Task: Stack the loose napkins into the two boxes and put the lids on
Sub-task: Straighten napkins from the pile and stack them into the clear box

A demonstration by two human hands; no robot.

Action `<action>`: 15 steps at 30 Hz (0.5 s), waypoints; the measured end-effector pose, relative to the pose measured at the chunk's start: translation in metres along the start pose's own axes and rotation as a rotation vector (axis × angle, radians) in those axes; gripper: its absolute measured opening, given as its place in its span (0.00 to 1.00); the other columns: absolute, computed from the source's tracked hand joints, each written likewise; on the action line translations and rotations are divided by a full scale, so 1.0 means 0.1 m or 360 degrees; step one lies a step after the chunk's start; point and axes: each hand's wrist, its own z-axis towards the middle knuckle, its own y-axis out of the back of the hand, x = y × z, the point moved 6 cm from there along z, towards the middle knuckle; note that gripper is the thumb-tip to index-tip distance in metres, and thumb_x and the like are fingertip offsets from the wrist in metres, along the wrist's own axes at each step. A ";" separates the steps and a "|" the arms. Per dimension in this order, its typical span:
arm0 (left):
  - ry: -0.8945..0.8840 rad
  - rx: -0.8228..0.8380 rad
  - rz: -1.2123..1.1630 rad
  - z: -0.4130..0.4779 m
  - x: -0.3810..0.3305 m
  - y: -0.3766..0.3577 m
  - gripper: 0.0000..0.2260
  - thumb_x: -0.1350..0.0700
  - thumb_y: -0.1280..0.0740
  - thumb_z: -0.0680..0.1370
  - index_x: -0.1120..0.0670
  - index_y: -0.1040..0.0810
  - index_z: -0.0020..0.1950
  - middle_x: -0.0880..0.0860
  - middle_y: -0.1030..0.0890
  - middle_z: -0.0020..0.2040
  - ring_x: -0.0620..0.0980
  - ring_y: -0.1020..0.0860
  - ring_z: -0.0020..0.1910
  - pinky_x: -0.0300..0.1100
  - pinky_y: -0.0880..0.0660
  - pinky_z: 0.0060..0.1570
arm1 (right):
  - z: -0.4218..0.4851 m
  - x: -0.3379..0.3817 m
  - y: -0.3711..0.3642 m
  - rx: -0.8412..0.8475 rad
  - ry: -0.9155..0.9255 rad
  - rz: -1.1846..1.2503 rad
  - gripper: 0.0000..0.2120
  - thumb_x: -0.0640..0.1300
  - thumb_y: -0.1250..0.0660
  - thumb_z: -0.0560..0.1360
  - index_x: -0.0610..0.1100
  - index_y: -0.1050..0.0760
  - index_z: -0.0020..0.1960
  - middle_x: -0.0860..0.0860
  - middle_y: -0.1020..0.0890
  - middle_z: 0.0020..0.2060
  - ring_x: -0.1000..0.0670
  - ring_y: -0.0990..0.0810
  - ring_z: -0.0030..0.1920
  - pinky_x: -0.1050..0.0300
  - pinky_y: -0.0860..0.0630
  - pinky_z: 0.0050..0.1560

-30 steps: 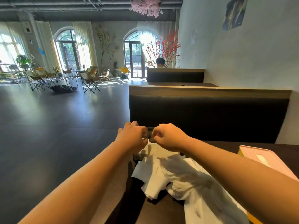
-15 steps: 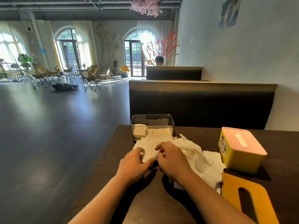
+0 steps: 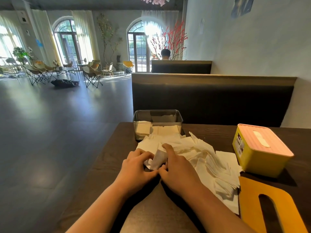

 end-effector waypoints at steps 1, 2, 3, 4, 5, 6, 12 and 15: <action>-0.0030 0.0035 0.0001 -0.01 -0.02 -0.01 0.15 0.33 0.29 0.72 0.31 0.25 0.57 0.34 0.30 0.57 0.39 0.32 0.60 0.49 0.29 0.66 | 0.00 0.00 0.00 0.0005 -0.0007 0.0010 0.35 0.47 0.36 0.82 0.58 0.50 0.83 0.51 0.17 0.61 0.53 0.20 0.50 0.61 0.26 0.48; -0.0067 0.0059 0.0013 -0.03 -0.06 0.00 0.14 0.36 0.28 0.73 0.30 0.24 0.57 0.34 0.31 0.58 0.39 0.34 0.62 0.48 0.32 0.68 | -0.01 0.01 0.01 0.0015 -0.0013 0.0040 0.35 0.48 0.36 0.82 0.59 0.50 0.83 0.52 0.17 0.58 0.54 0.21 0.47 0.61 0.26 0.47; -0.0105 0.0075 0.0032 -0.05 -0.09 0.00 0.14 0.38 0.27 0.74 0.30 0.23 0.58 0.34 0.31 0.59 0.38 0.35 0.63 0.46 0.35 0.68 | -0.02 0.01 0.00 0.0022 -0.0023 0.0088 0.34 0.49 0.36 0.82 0.60 0.50 0.82 0.53 0.16 0.56 0.55 0.20 0.46 0.61 0.24 0.47; -0.0142 0.0081 0.0050 -0.07 -0.12 0.01 0.14 0.39 0.27 0.75 0.30 0.22 0.59 0.35 0.31 0.60 0.38 0.36 0.64 0.44 0.38 0.68 | -0.04 0.00 0.00 0.0012 -0.0036 0.0141 0.34 0.52 0.36 0.82 0.61 0.49 0.82 0.54 0.16 0.56 0.56 0.19 0.47 0.61 0.22 0.48; -0.0171 0.0092 0.0064 -0.08 -0.14 0.01 0.14 0.40 0.27 0.75 0.30 0.21 0.60 0.35 0.32 0.61 0.37 0.38 0.64 0.43 0.40 0.68 | -0.05 -0.01 -0.01 0.0002 -0.0062 0.0184 0.33 0.55 0.36 0.82 0.62 0.49 0.81 0.54 0.17 0.58 0.55 0.18 0.50 0.59 0.20 0.51; -0.0185 0.0114 0.0066 -0.10 -0.16 0.01 0.14 0.40 0.27 0.76 0.31 0.21 0.61 0.35 0.33 0.62 0.37 0.39 0.65 0.44 0.41 0.69 | -0.06 -0.02 -0.01 -0.0009 -0.0088 0.0209 0.33 0.57 0.36 0.81 0.63 0.49 0.81 0.53 0.18 0.61 0.53 0.17 0.53 0.58 0.20 0.53; -0.0078 0.0228 -0.0083 -0.12 -0.14 0.02 0.19 0.36 0.27 0.72 0.24 0.26 0.61 0.34 0.32 0.64 0.41 0.36 0.69 0.51 0.36 0.76 | -0.06 -0.10 -0.05 -0.0084 -0.0178 0.0323 0.27 0.54 0.35 0.83 0.61 0.43 0.78 0.51 0.17 0.56 0.54 0.17 0.48 0.62 0.20 0.49; -0.0077 0.0260 -0.0104 -0.14 -0.14 0.02 0.21 0.36 0.27 0.70 0.22 0.27 0.61 0.33 0.33 0.65 0.41 0.36 0.70 0.52 0.35 0.76 | -0.06 -0.14 -0.03 -0.0139 -0.0216 0.0383 0.24 0.48 0.36 0.84 0.60 0.38 0.77 0.51 0.18 0.57 0.55 0.18 0.47 0.64 0.21 0.45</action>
